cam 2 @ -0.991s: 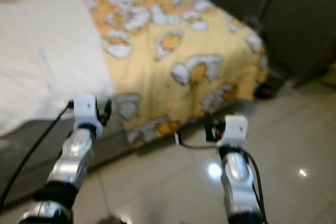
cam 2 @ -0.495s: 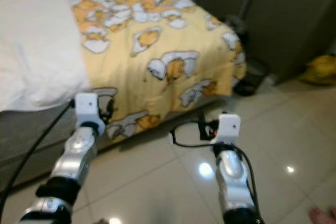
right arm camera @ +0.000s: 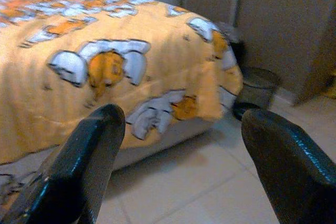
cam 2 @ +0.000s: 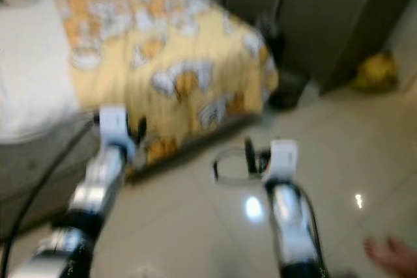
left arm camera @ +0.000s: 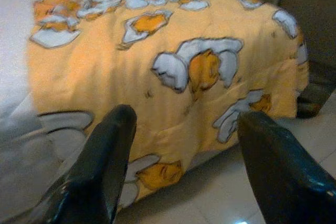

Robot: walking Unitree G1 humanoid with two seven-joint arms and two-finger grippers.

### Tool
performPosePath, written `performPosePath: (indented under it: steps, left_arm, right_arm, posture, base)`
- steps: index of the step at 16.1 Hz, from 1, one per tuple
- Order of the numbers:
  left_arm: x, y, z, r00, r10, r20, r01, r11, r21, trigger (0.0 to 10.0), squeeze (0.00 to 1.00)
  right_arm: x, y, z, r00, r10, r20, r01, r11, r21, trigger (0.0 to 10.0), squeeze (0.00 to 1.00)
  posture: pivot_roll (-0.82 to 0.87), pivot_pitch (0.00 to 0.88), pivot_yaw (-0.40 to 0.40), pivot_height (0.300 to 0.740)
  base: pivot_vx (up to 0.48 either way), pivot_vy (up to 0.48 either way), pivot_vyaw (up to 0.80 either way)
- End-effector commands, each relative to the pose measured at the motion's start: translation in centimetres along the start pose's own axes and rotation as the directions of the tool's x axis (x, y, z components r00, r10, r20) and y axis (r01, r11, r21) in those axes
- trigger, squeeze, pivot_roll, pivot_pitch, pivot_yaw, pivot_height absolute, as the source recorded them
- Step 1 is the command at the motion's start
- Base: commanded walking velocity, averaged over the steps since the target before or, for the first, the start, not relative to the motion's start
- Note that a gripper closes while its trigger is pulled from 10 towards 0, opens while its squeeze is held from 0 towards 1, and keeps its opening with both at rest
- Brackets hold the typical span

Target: Clean up the room

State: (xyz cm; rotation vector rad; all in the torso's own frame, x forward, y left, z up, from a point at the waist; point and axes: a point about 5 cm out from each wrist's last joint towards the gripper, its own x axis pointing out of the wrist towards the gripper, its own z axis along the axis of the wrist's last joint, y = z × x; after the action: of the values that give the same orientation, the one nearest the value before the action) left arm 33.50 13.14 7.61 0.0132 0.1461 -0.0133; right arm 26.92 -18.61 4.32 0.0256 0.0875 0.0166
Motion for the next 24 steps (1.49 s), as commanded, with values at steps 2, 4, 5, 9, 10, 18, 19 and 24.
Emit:
performPosePath:
  steps: [2, 4, 5, 9, 10, 18, 19, 24]
  left_arm:
    - [0.0, -0.5, 0.0, 1.0, -0.027, -0.002, 0.027, 1.0, 0.004, 10.0, 0.0]
    - [0.0, -1.2, 0.0, 0.999, -0.048, 0.007, 0.047, 0.998, 0.043, 10.0, 0.0]
    - [0.0, -1.3, 0.0, 0.999, -0.048, 0.01, 0.048, 0.998, 0.04, 10.0, 0.0]
    - [0.0, -1.3, 0.2, 0.998, -0.061, 0.022, 0.061, 0.998, -0.024, 10.0, 0.0]
    - [0.0, -1.4, 0.1, 0.998, -0.058, 0.02, 0.059, 0.998, -0.021, 10.0, 0.0]
    - [-1.3, 0.2, -2.0, 0.999, 0.014, -0.031, -0.013, 0.999, 0.03, 10.0, 0.0]
    - [-1.5, 0.4, -2.3, 0.998, 0.038, -0.044, -0.038, 0.999, 0.013, 10.0, 0.0]
    - [-2.0, -1.0, -2.9, 0.996, 0.06, -0.067, -0.059, 0.998, 0.018, 10.0, 0.0]
  right_arm:
    - [0.2, 0.3, 0.4, 1.0, 0.004, 0.019, -0.004, 1.0, 0.007, 10.0, 0.0]
    - [0.2, 0.4, 0.1, 1.0, -0.002, 0.012, 0.002, 1.0, 0.024, 10.0, 0.0]
    - [0.2, 0.4, 0.1, 1.0, -0.003, 0.013, 0.003, 1.0, 0.027, 10.0, 0.0]
    - [0.7, 0.6, 0.3, 1.0, 0.001, 0.014, -0.002, 1.0, 0.025, 10.0, 0.0]
    - [0.7, 0.8, 0.4, 1.0, 0.012, 0.017, -0.012, 1.0, 0.016, 10.0, 0.0]
    - [0.0, -0.4, 0.2, 1.0, 0.015, 0.009, -0.016, 1.0, 0.023, 10.0, 0.0]
    - [-0.1, -0.7, 0.2, 1.0, 0.01, 0.006, -0.01, 1.0, 0.03, 10.0, 0.0]
    - [0.0, -0.5, 0.4, 0.999, 0.044, 0.009, -0.045, 0.999, 0.03, 10.0, 0.0]
  posture:
    - [0.0, 0.0, 0.001, 0.74]
    - [0.0, 0.0, 0.0, 0.74]
    - [0.01, 0.0, 0.0, 0.74]
    - [0.03, 0.0, -0.015, 0.74]
    - [0.03, 0.0, -0.017, 0.74]
    - [0.02, 0.0, -0.033, 0.74]
    - [0.02, 0.0, -0.041, 0.74]
    - [0.01, 0.0, -0.053, 0.74]
  base:
    - [0.431, 0.0, 0.56]
    - [0.217, 0.0, 0.54]
    - [0.0, 0.0, 0.54]
    - [0.112, 0.0, 0.0]
    - [0.48, 0.0, 0.0]
    - [0.119, -0.035, 0.58]
    - [0.0, -0.48, 0.51]
    - [0.0, -0.48, 0.51]
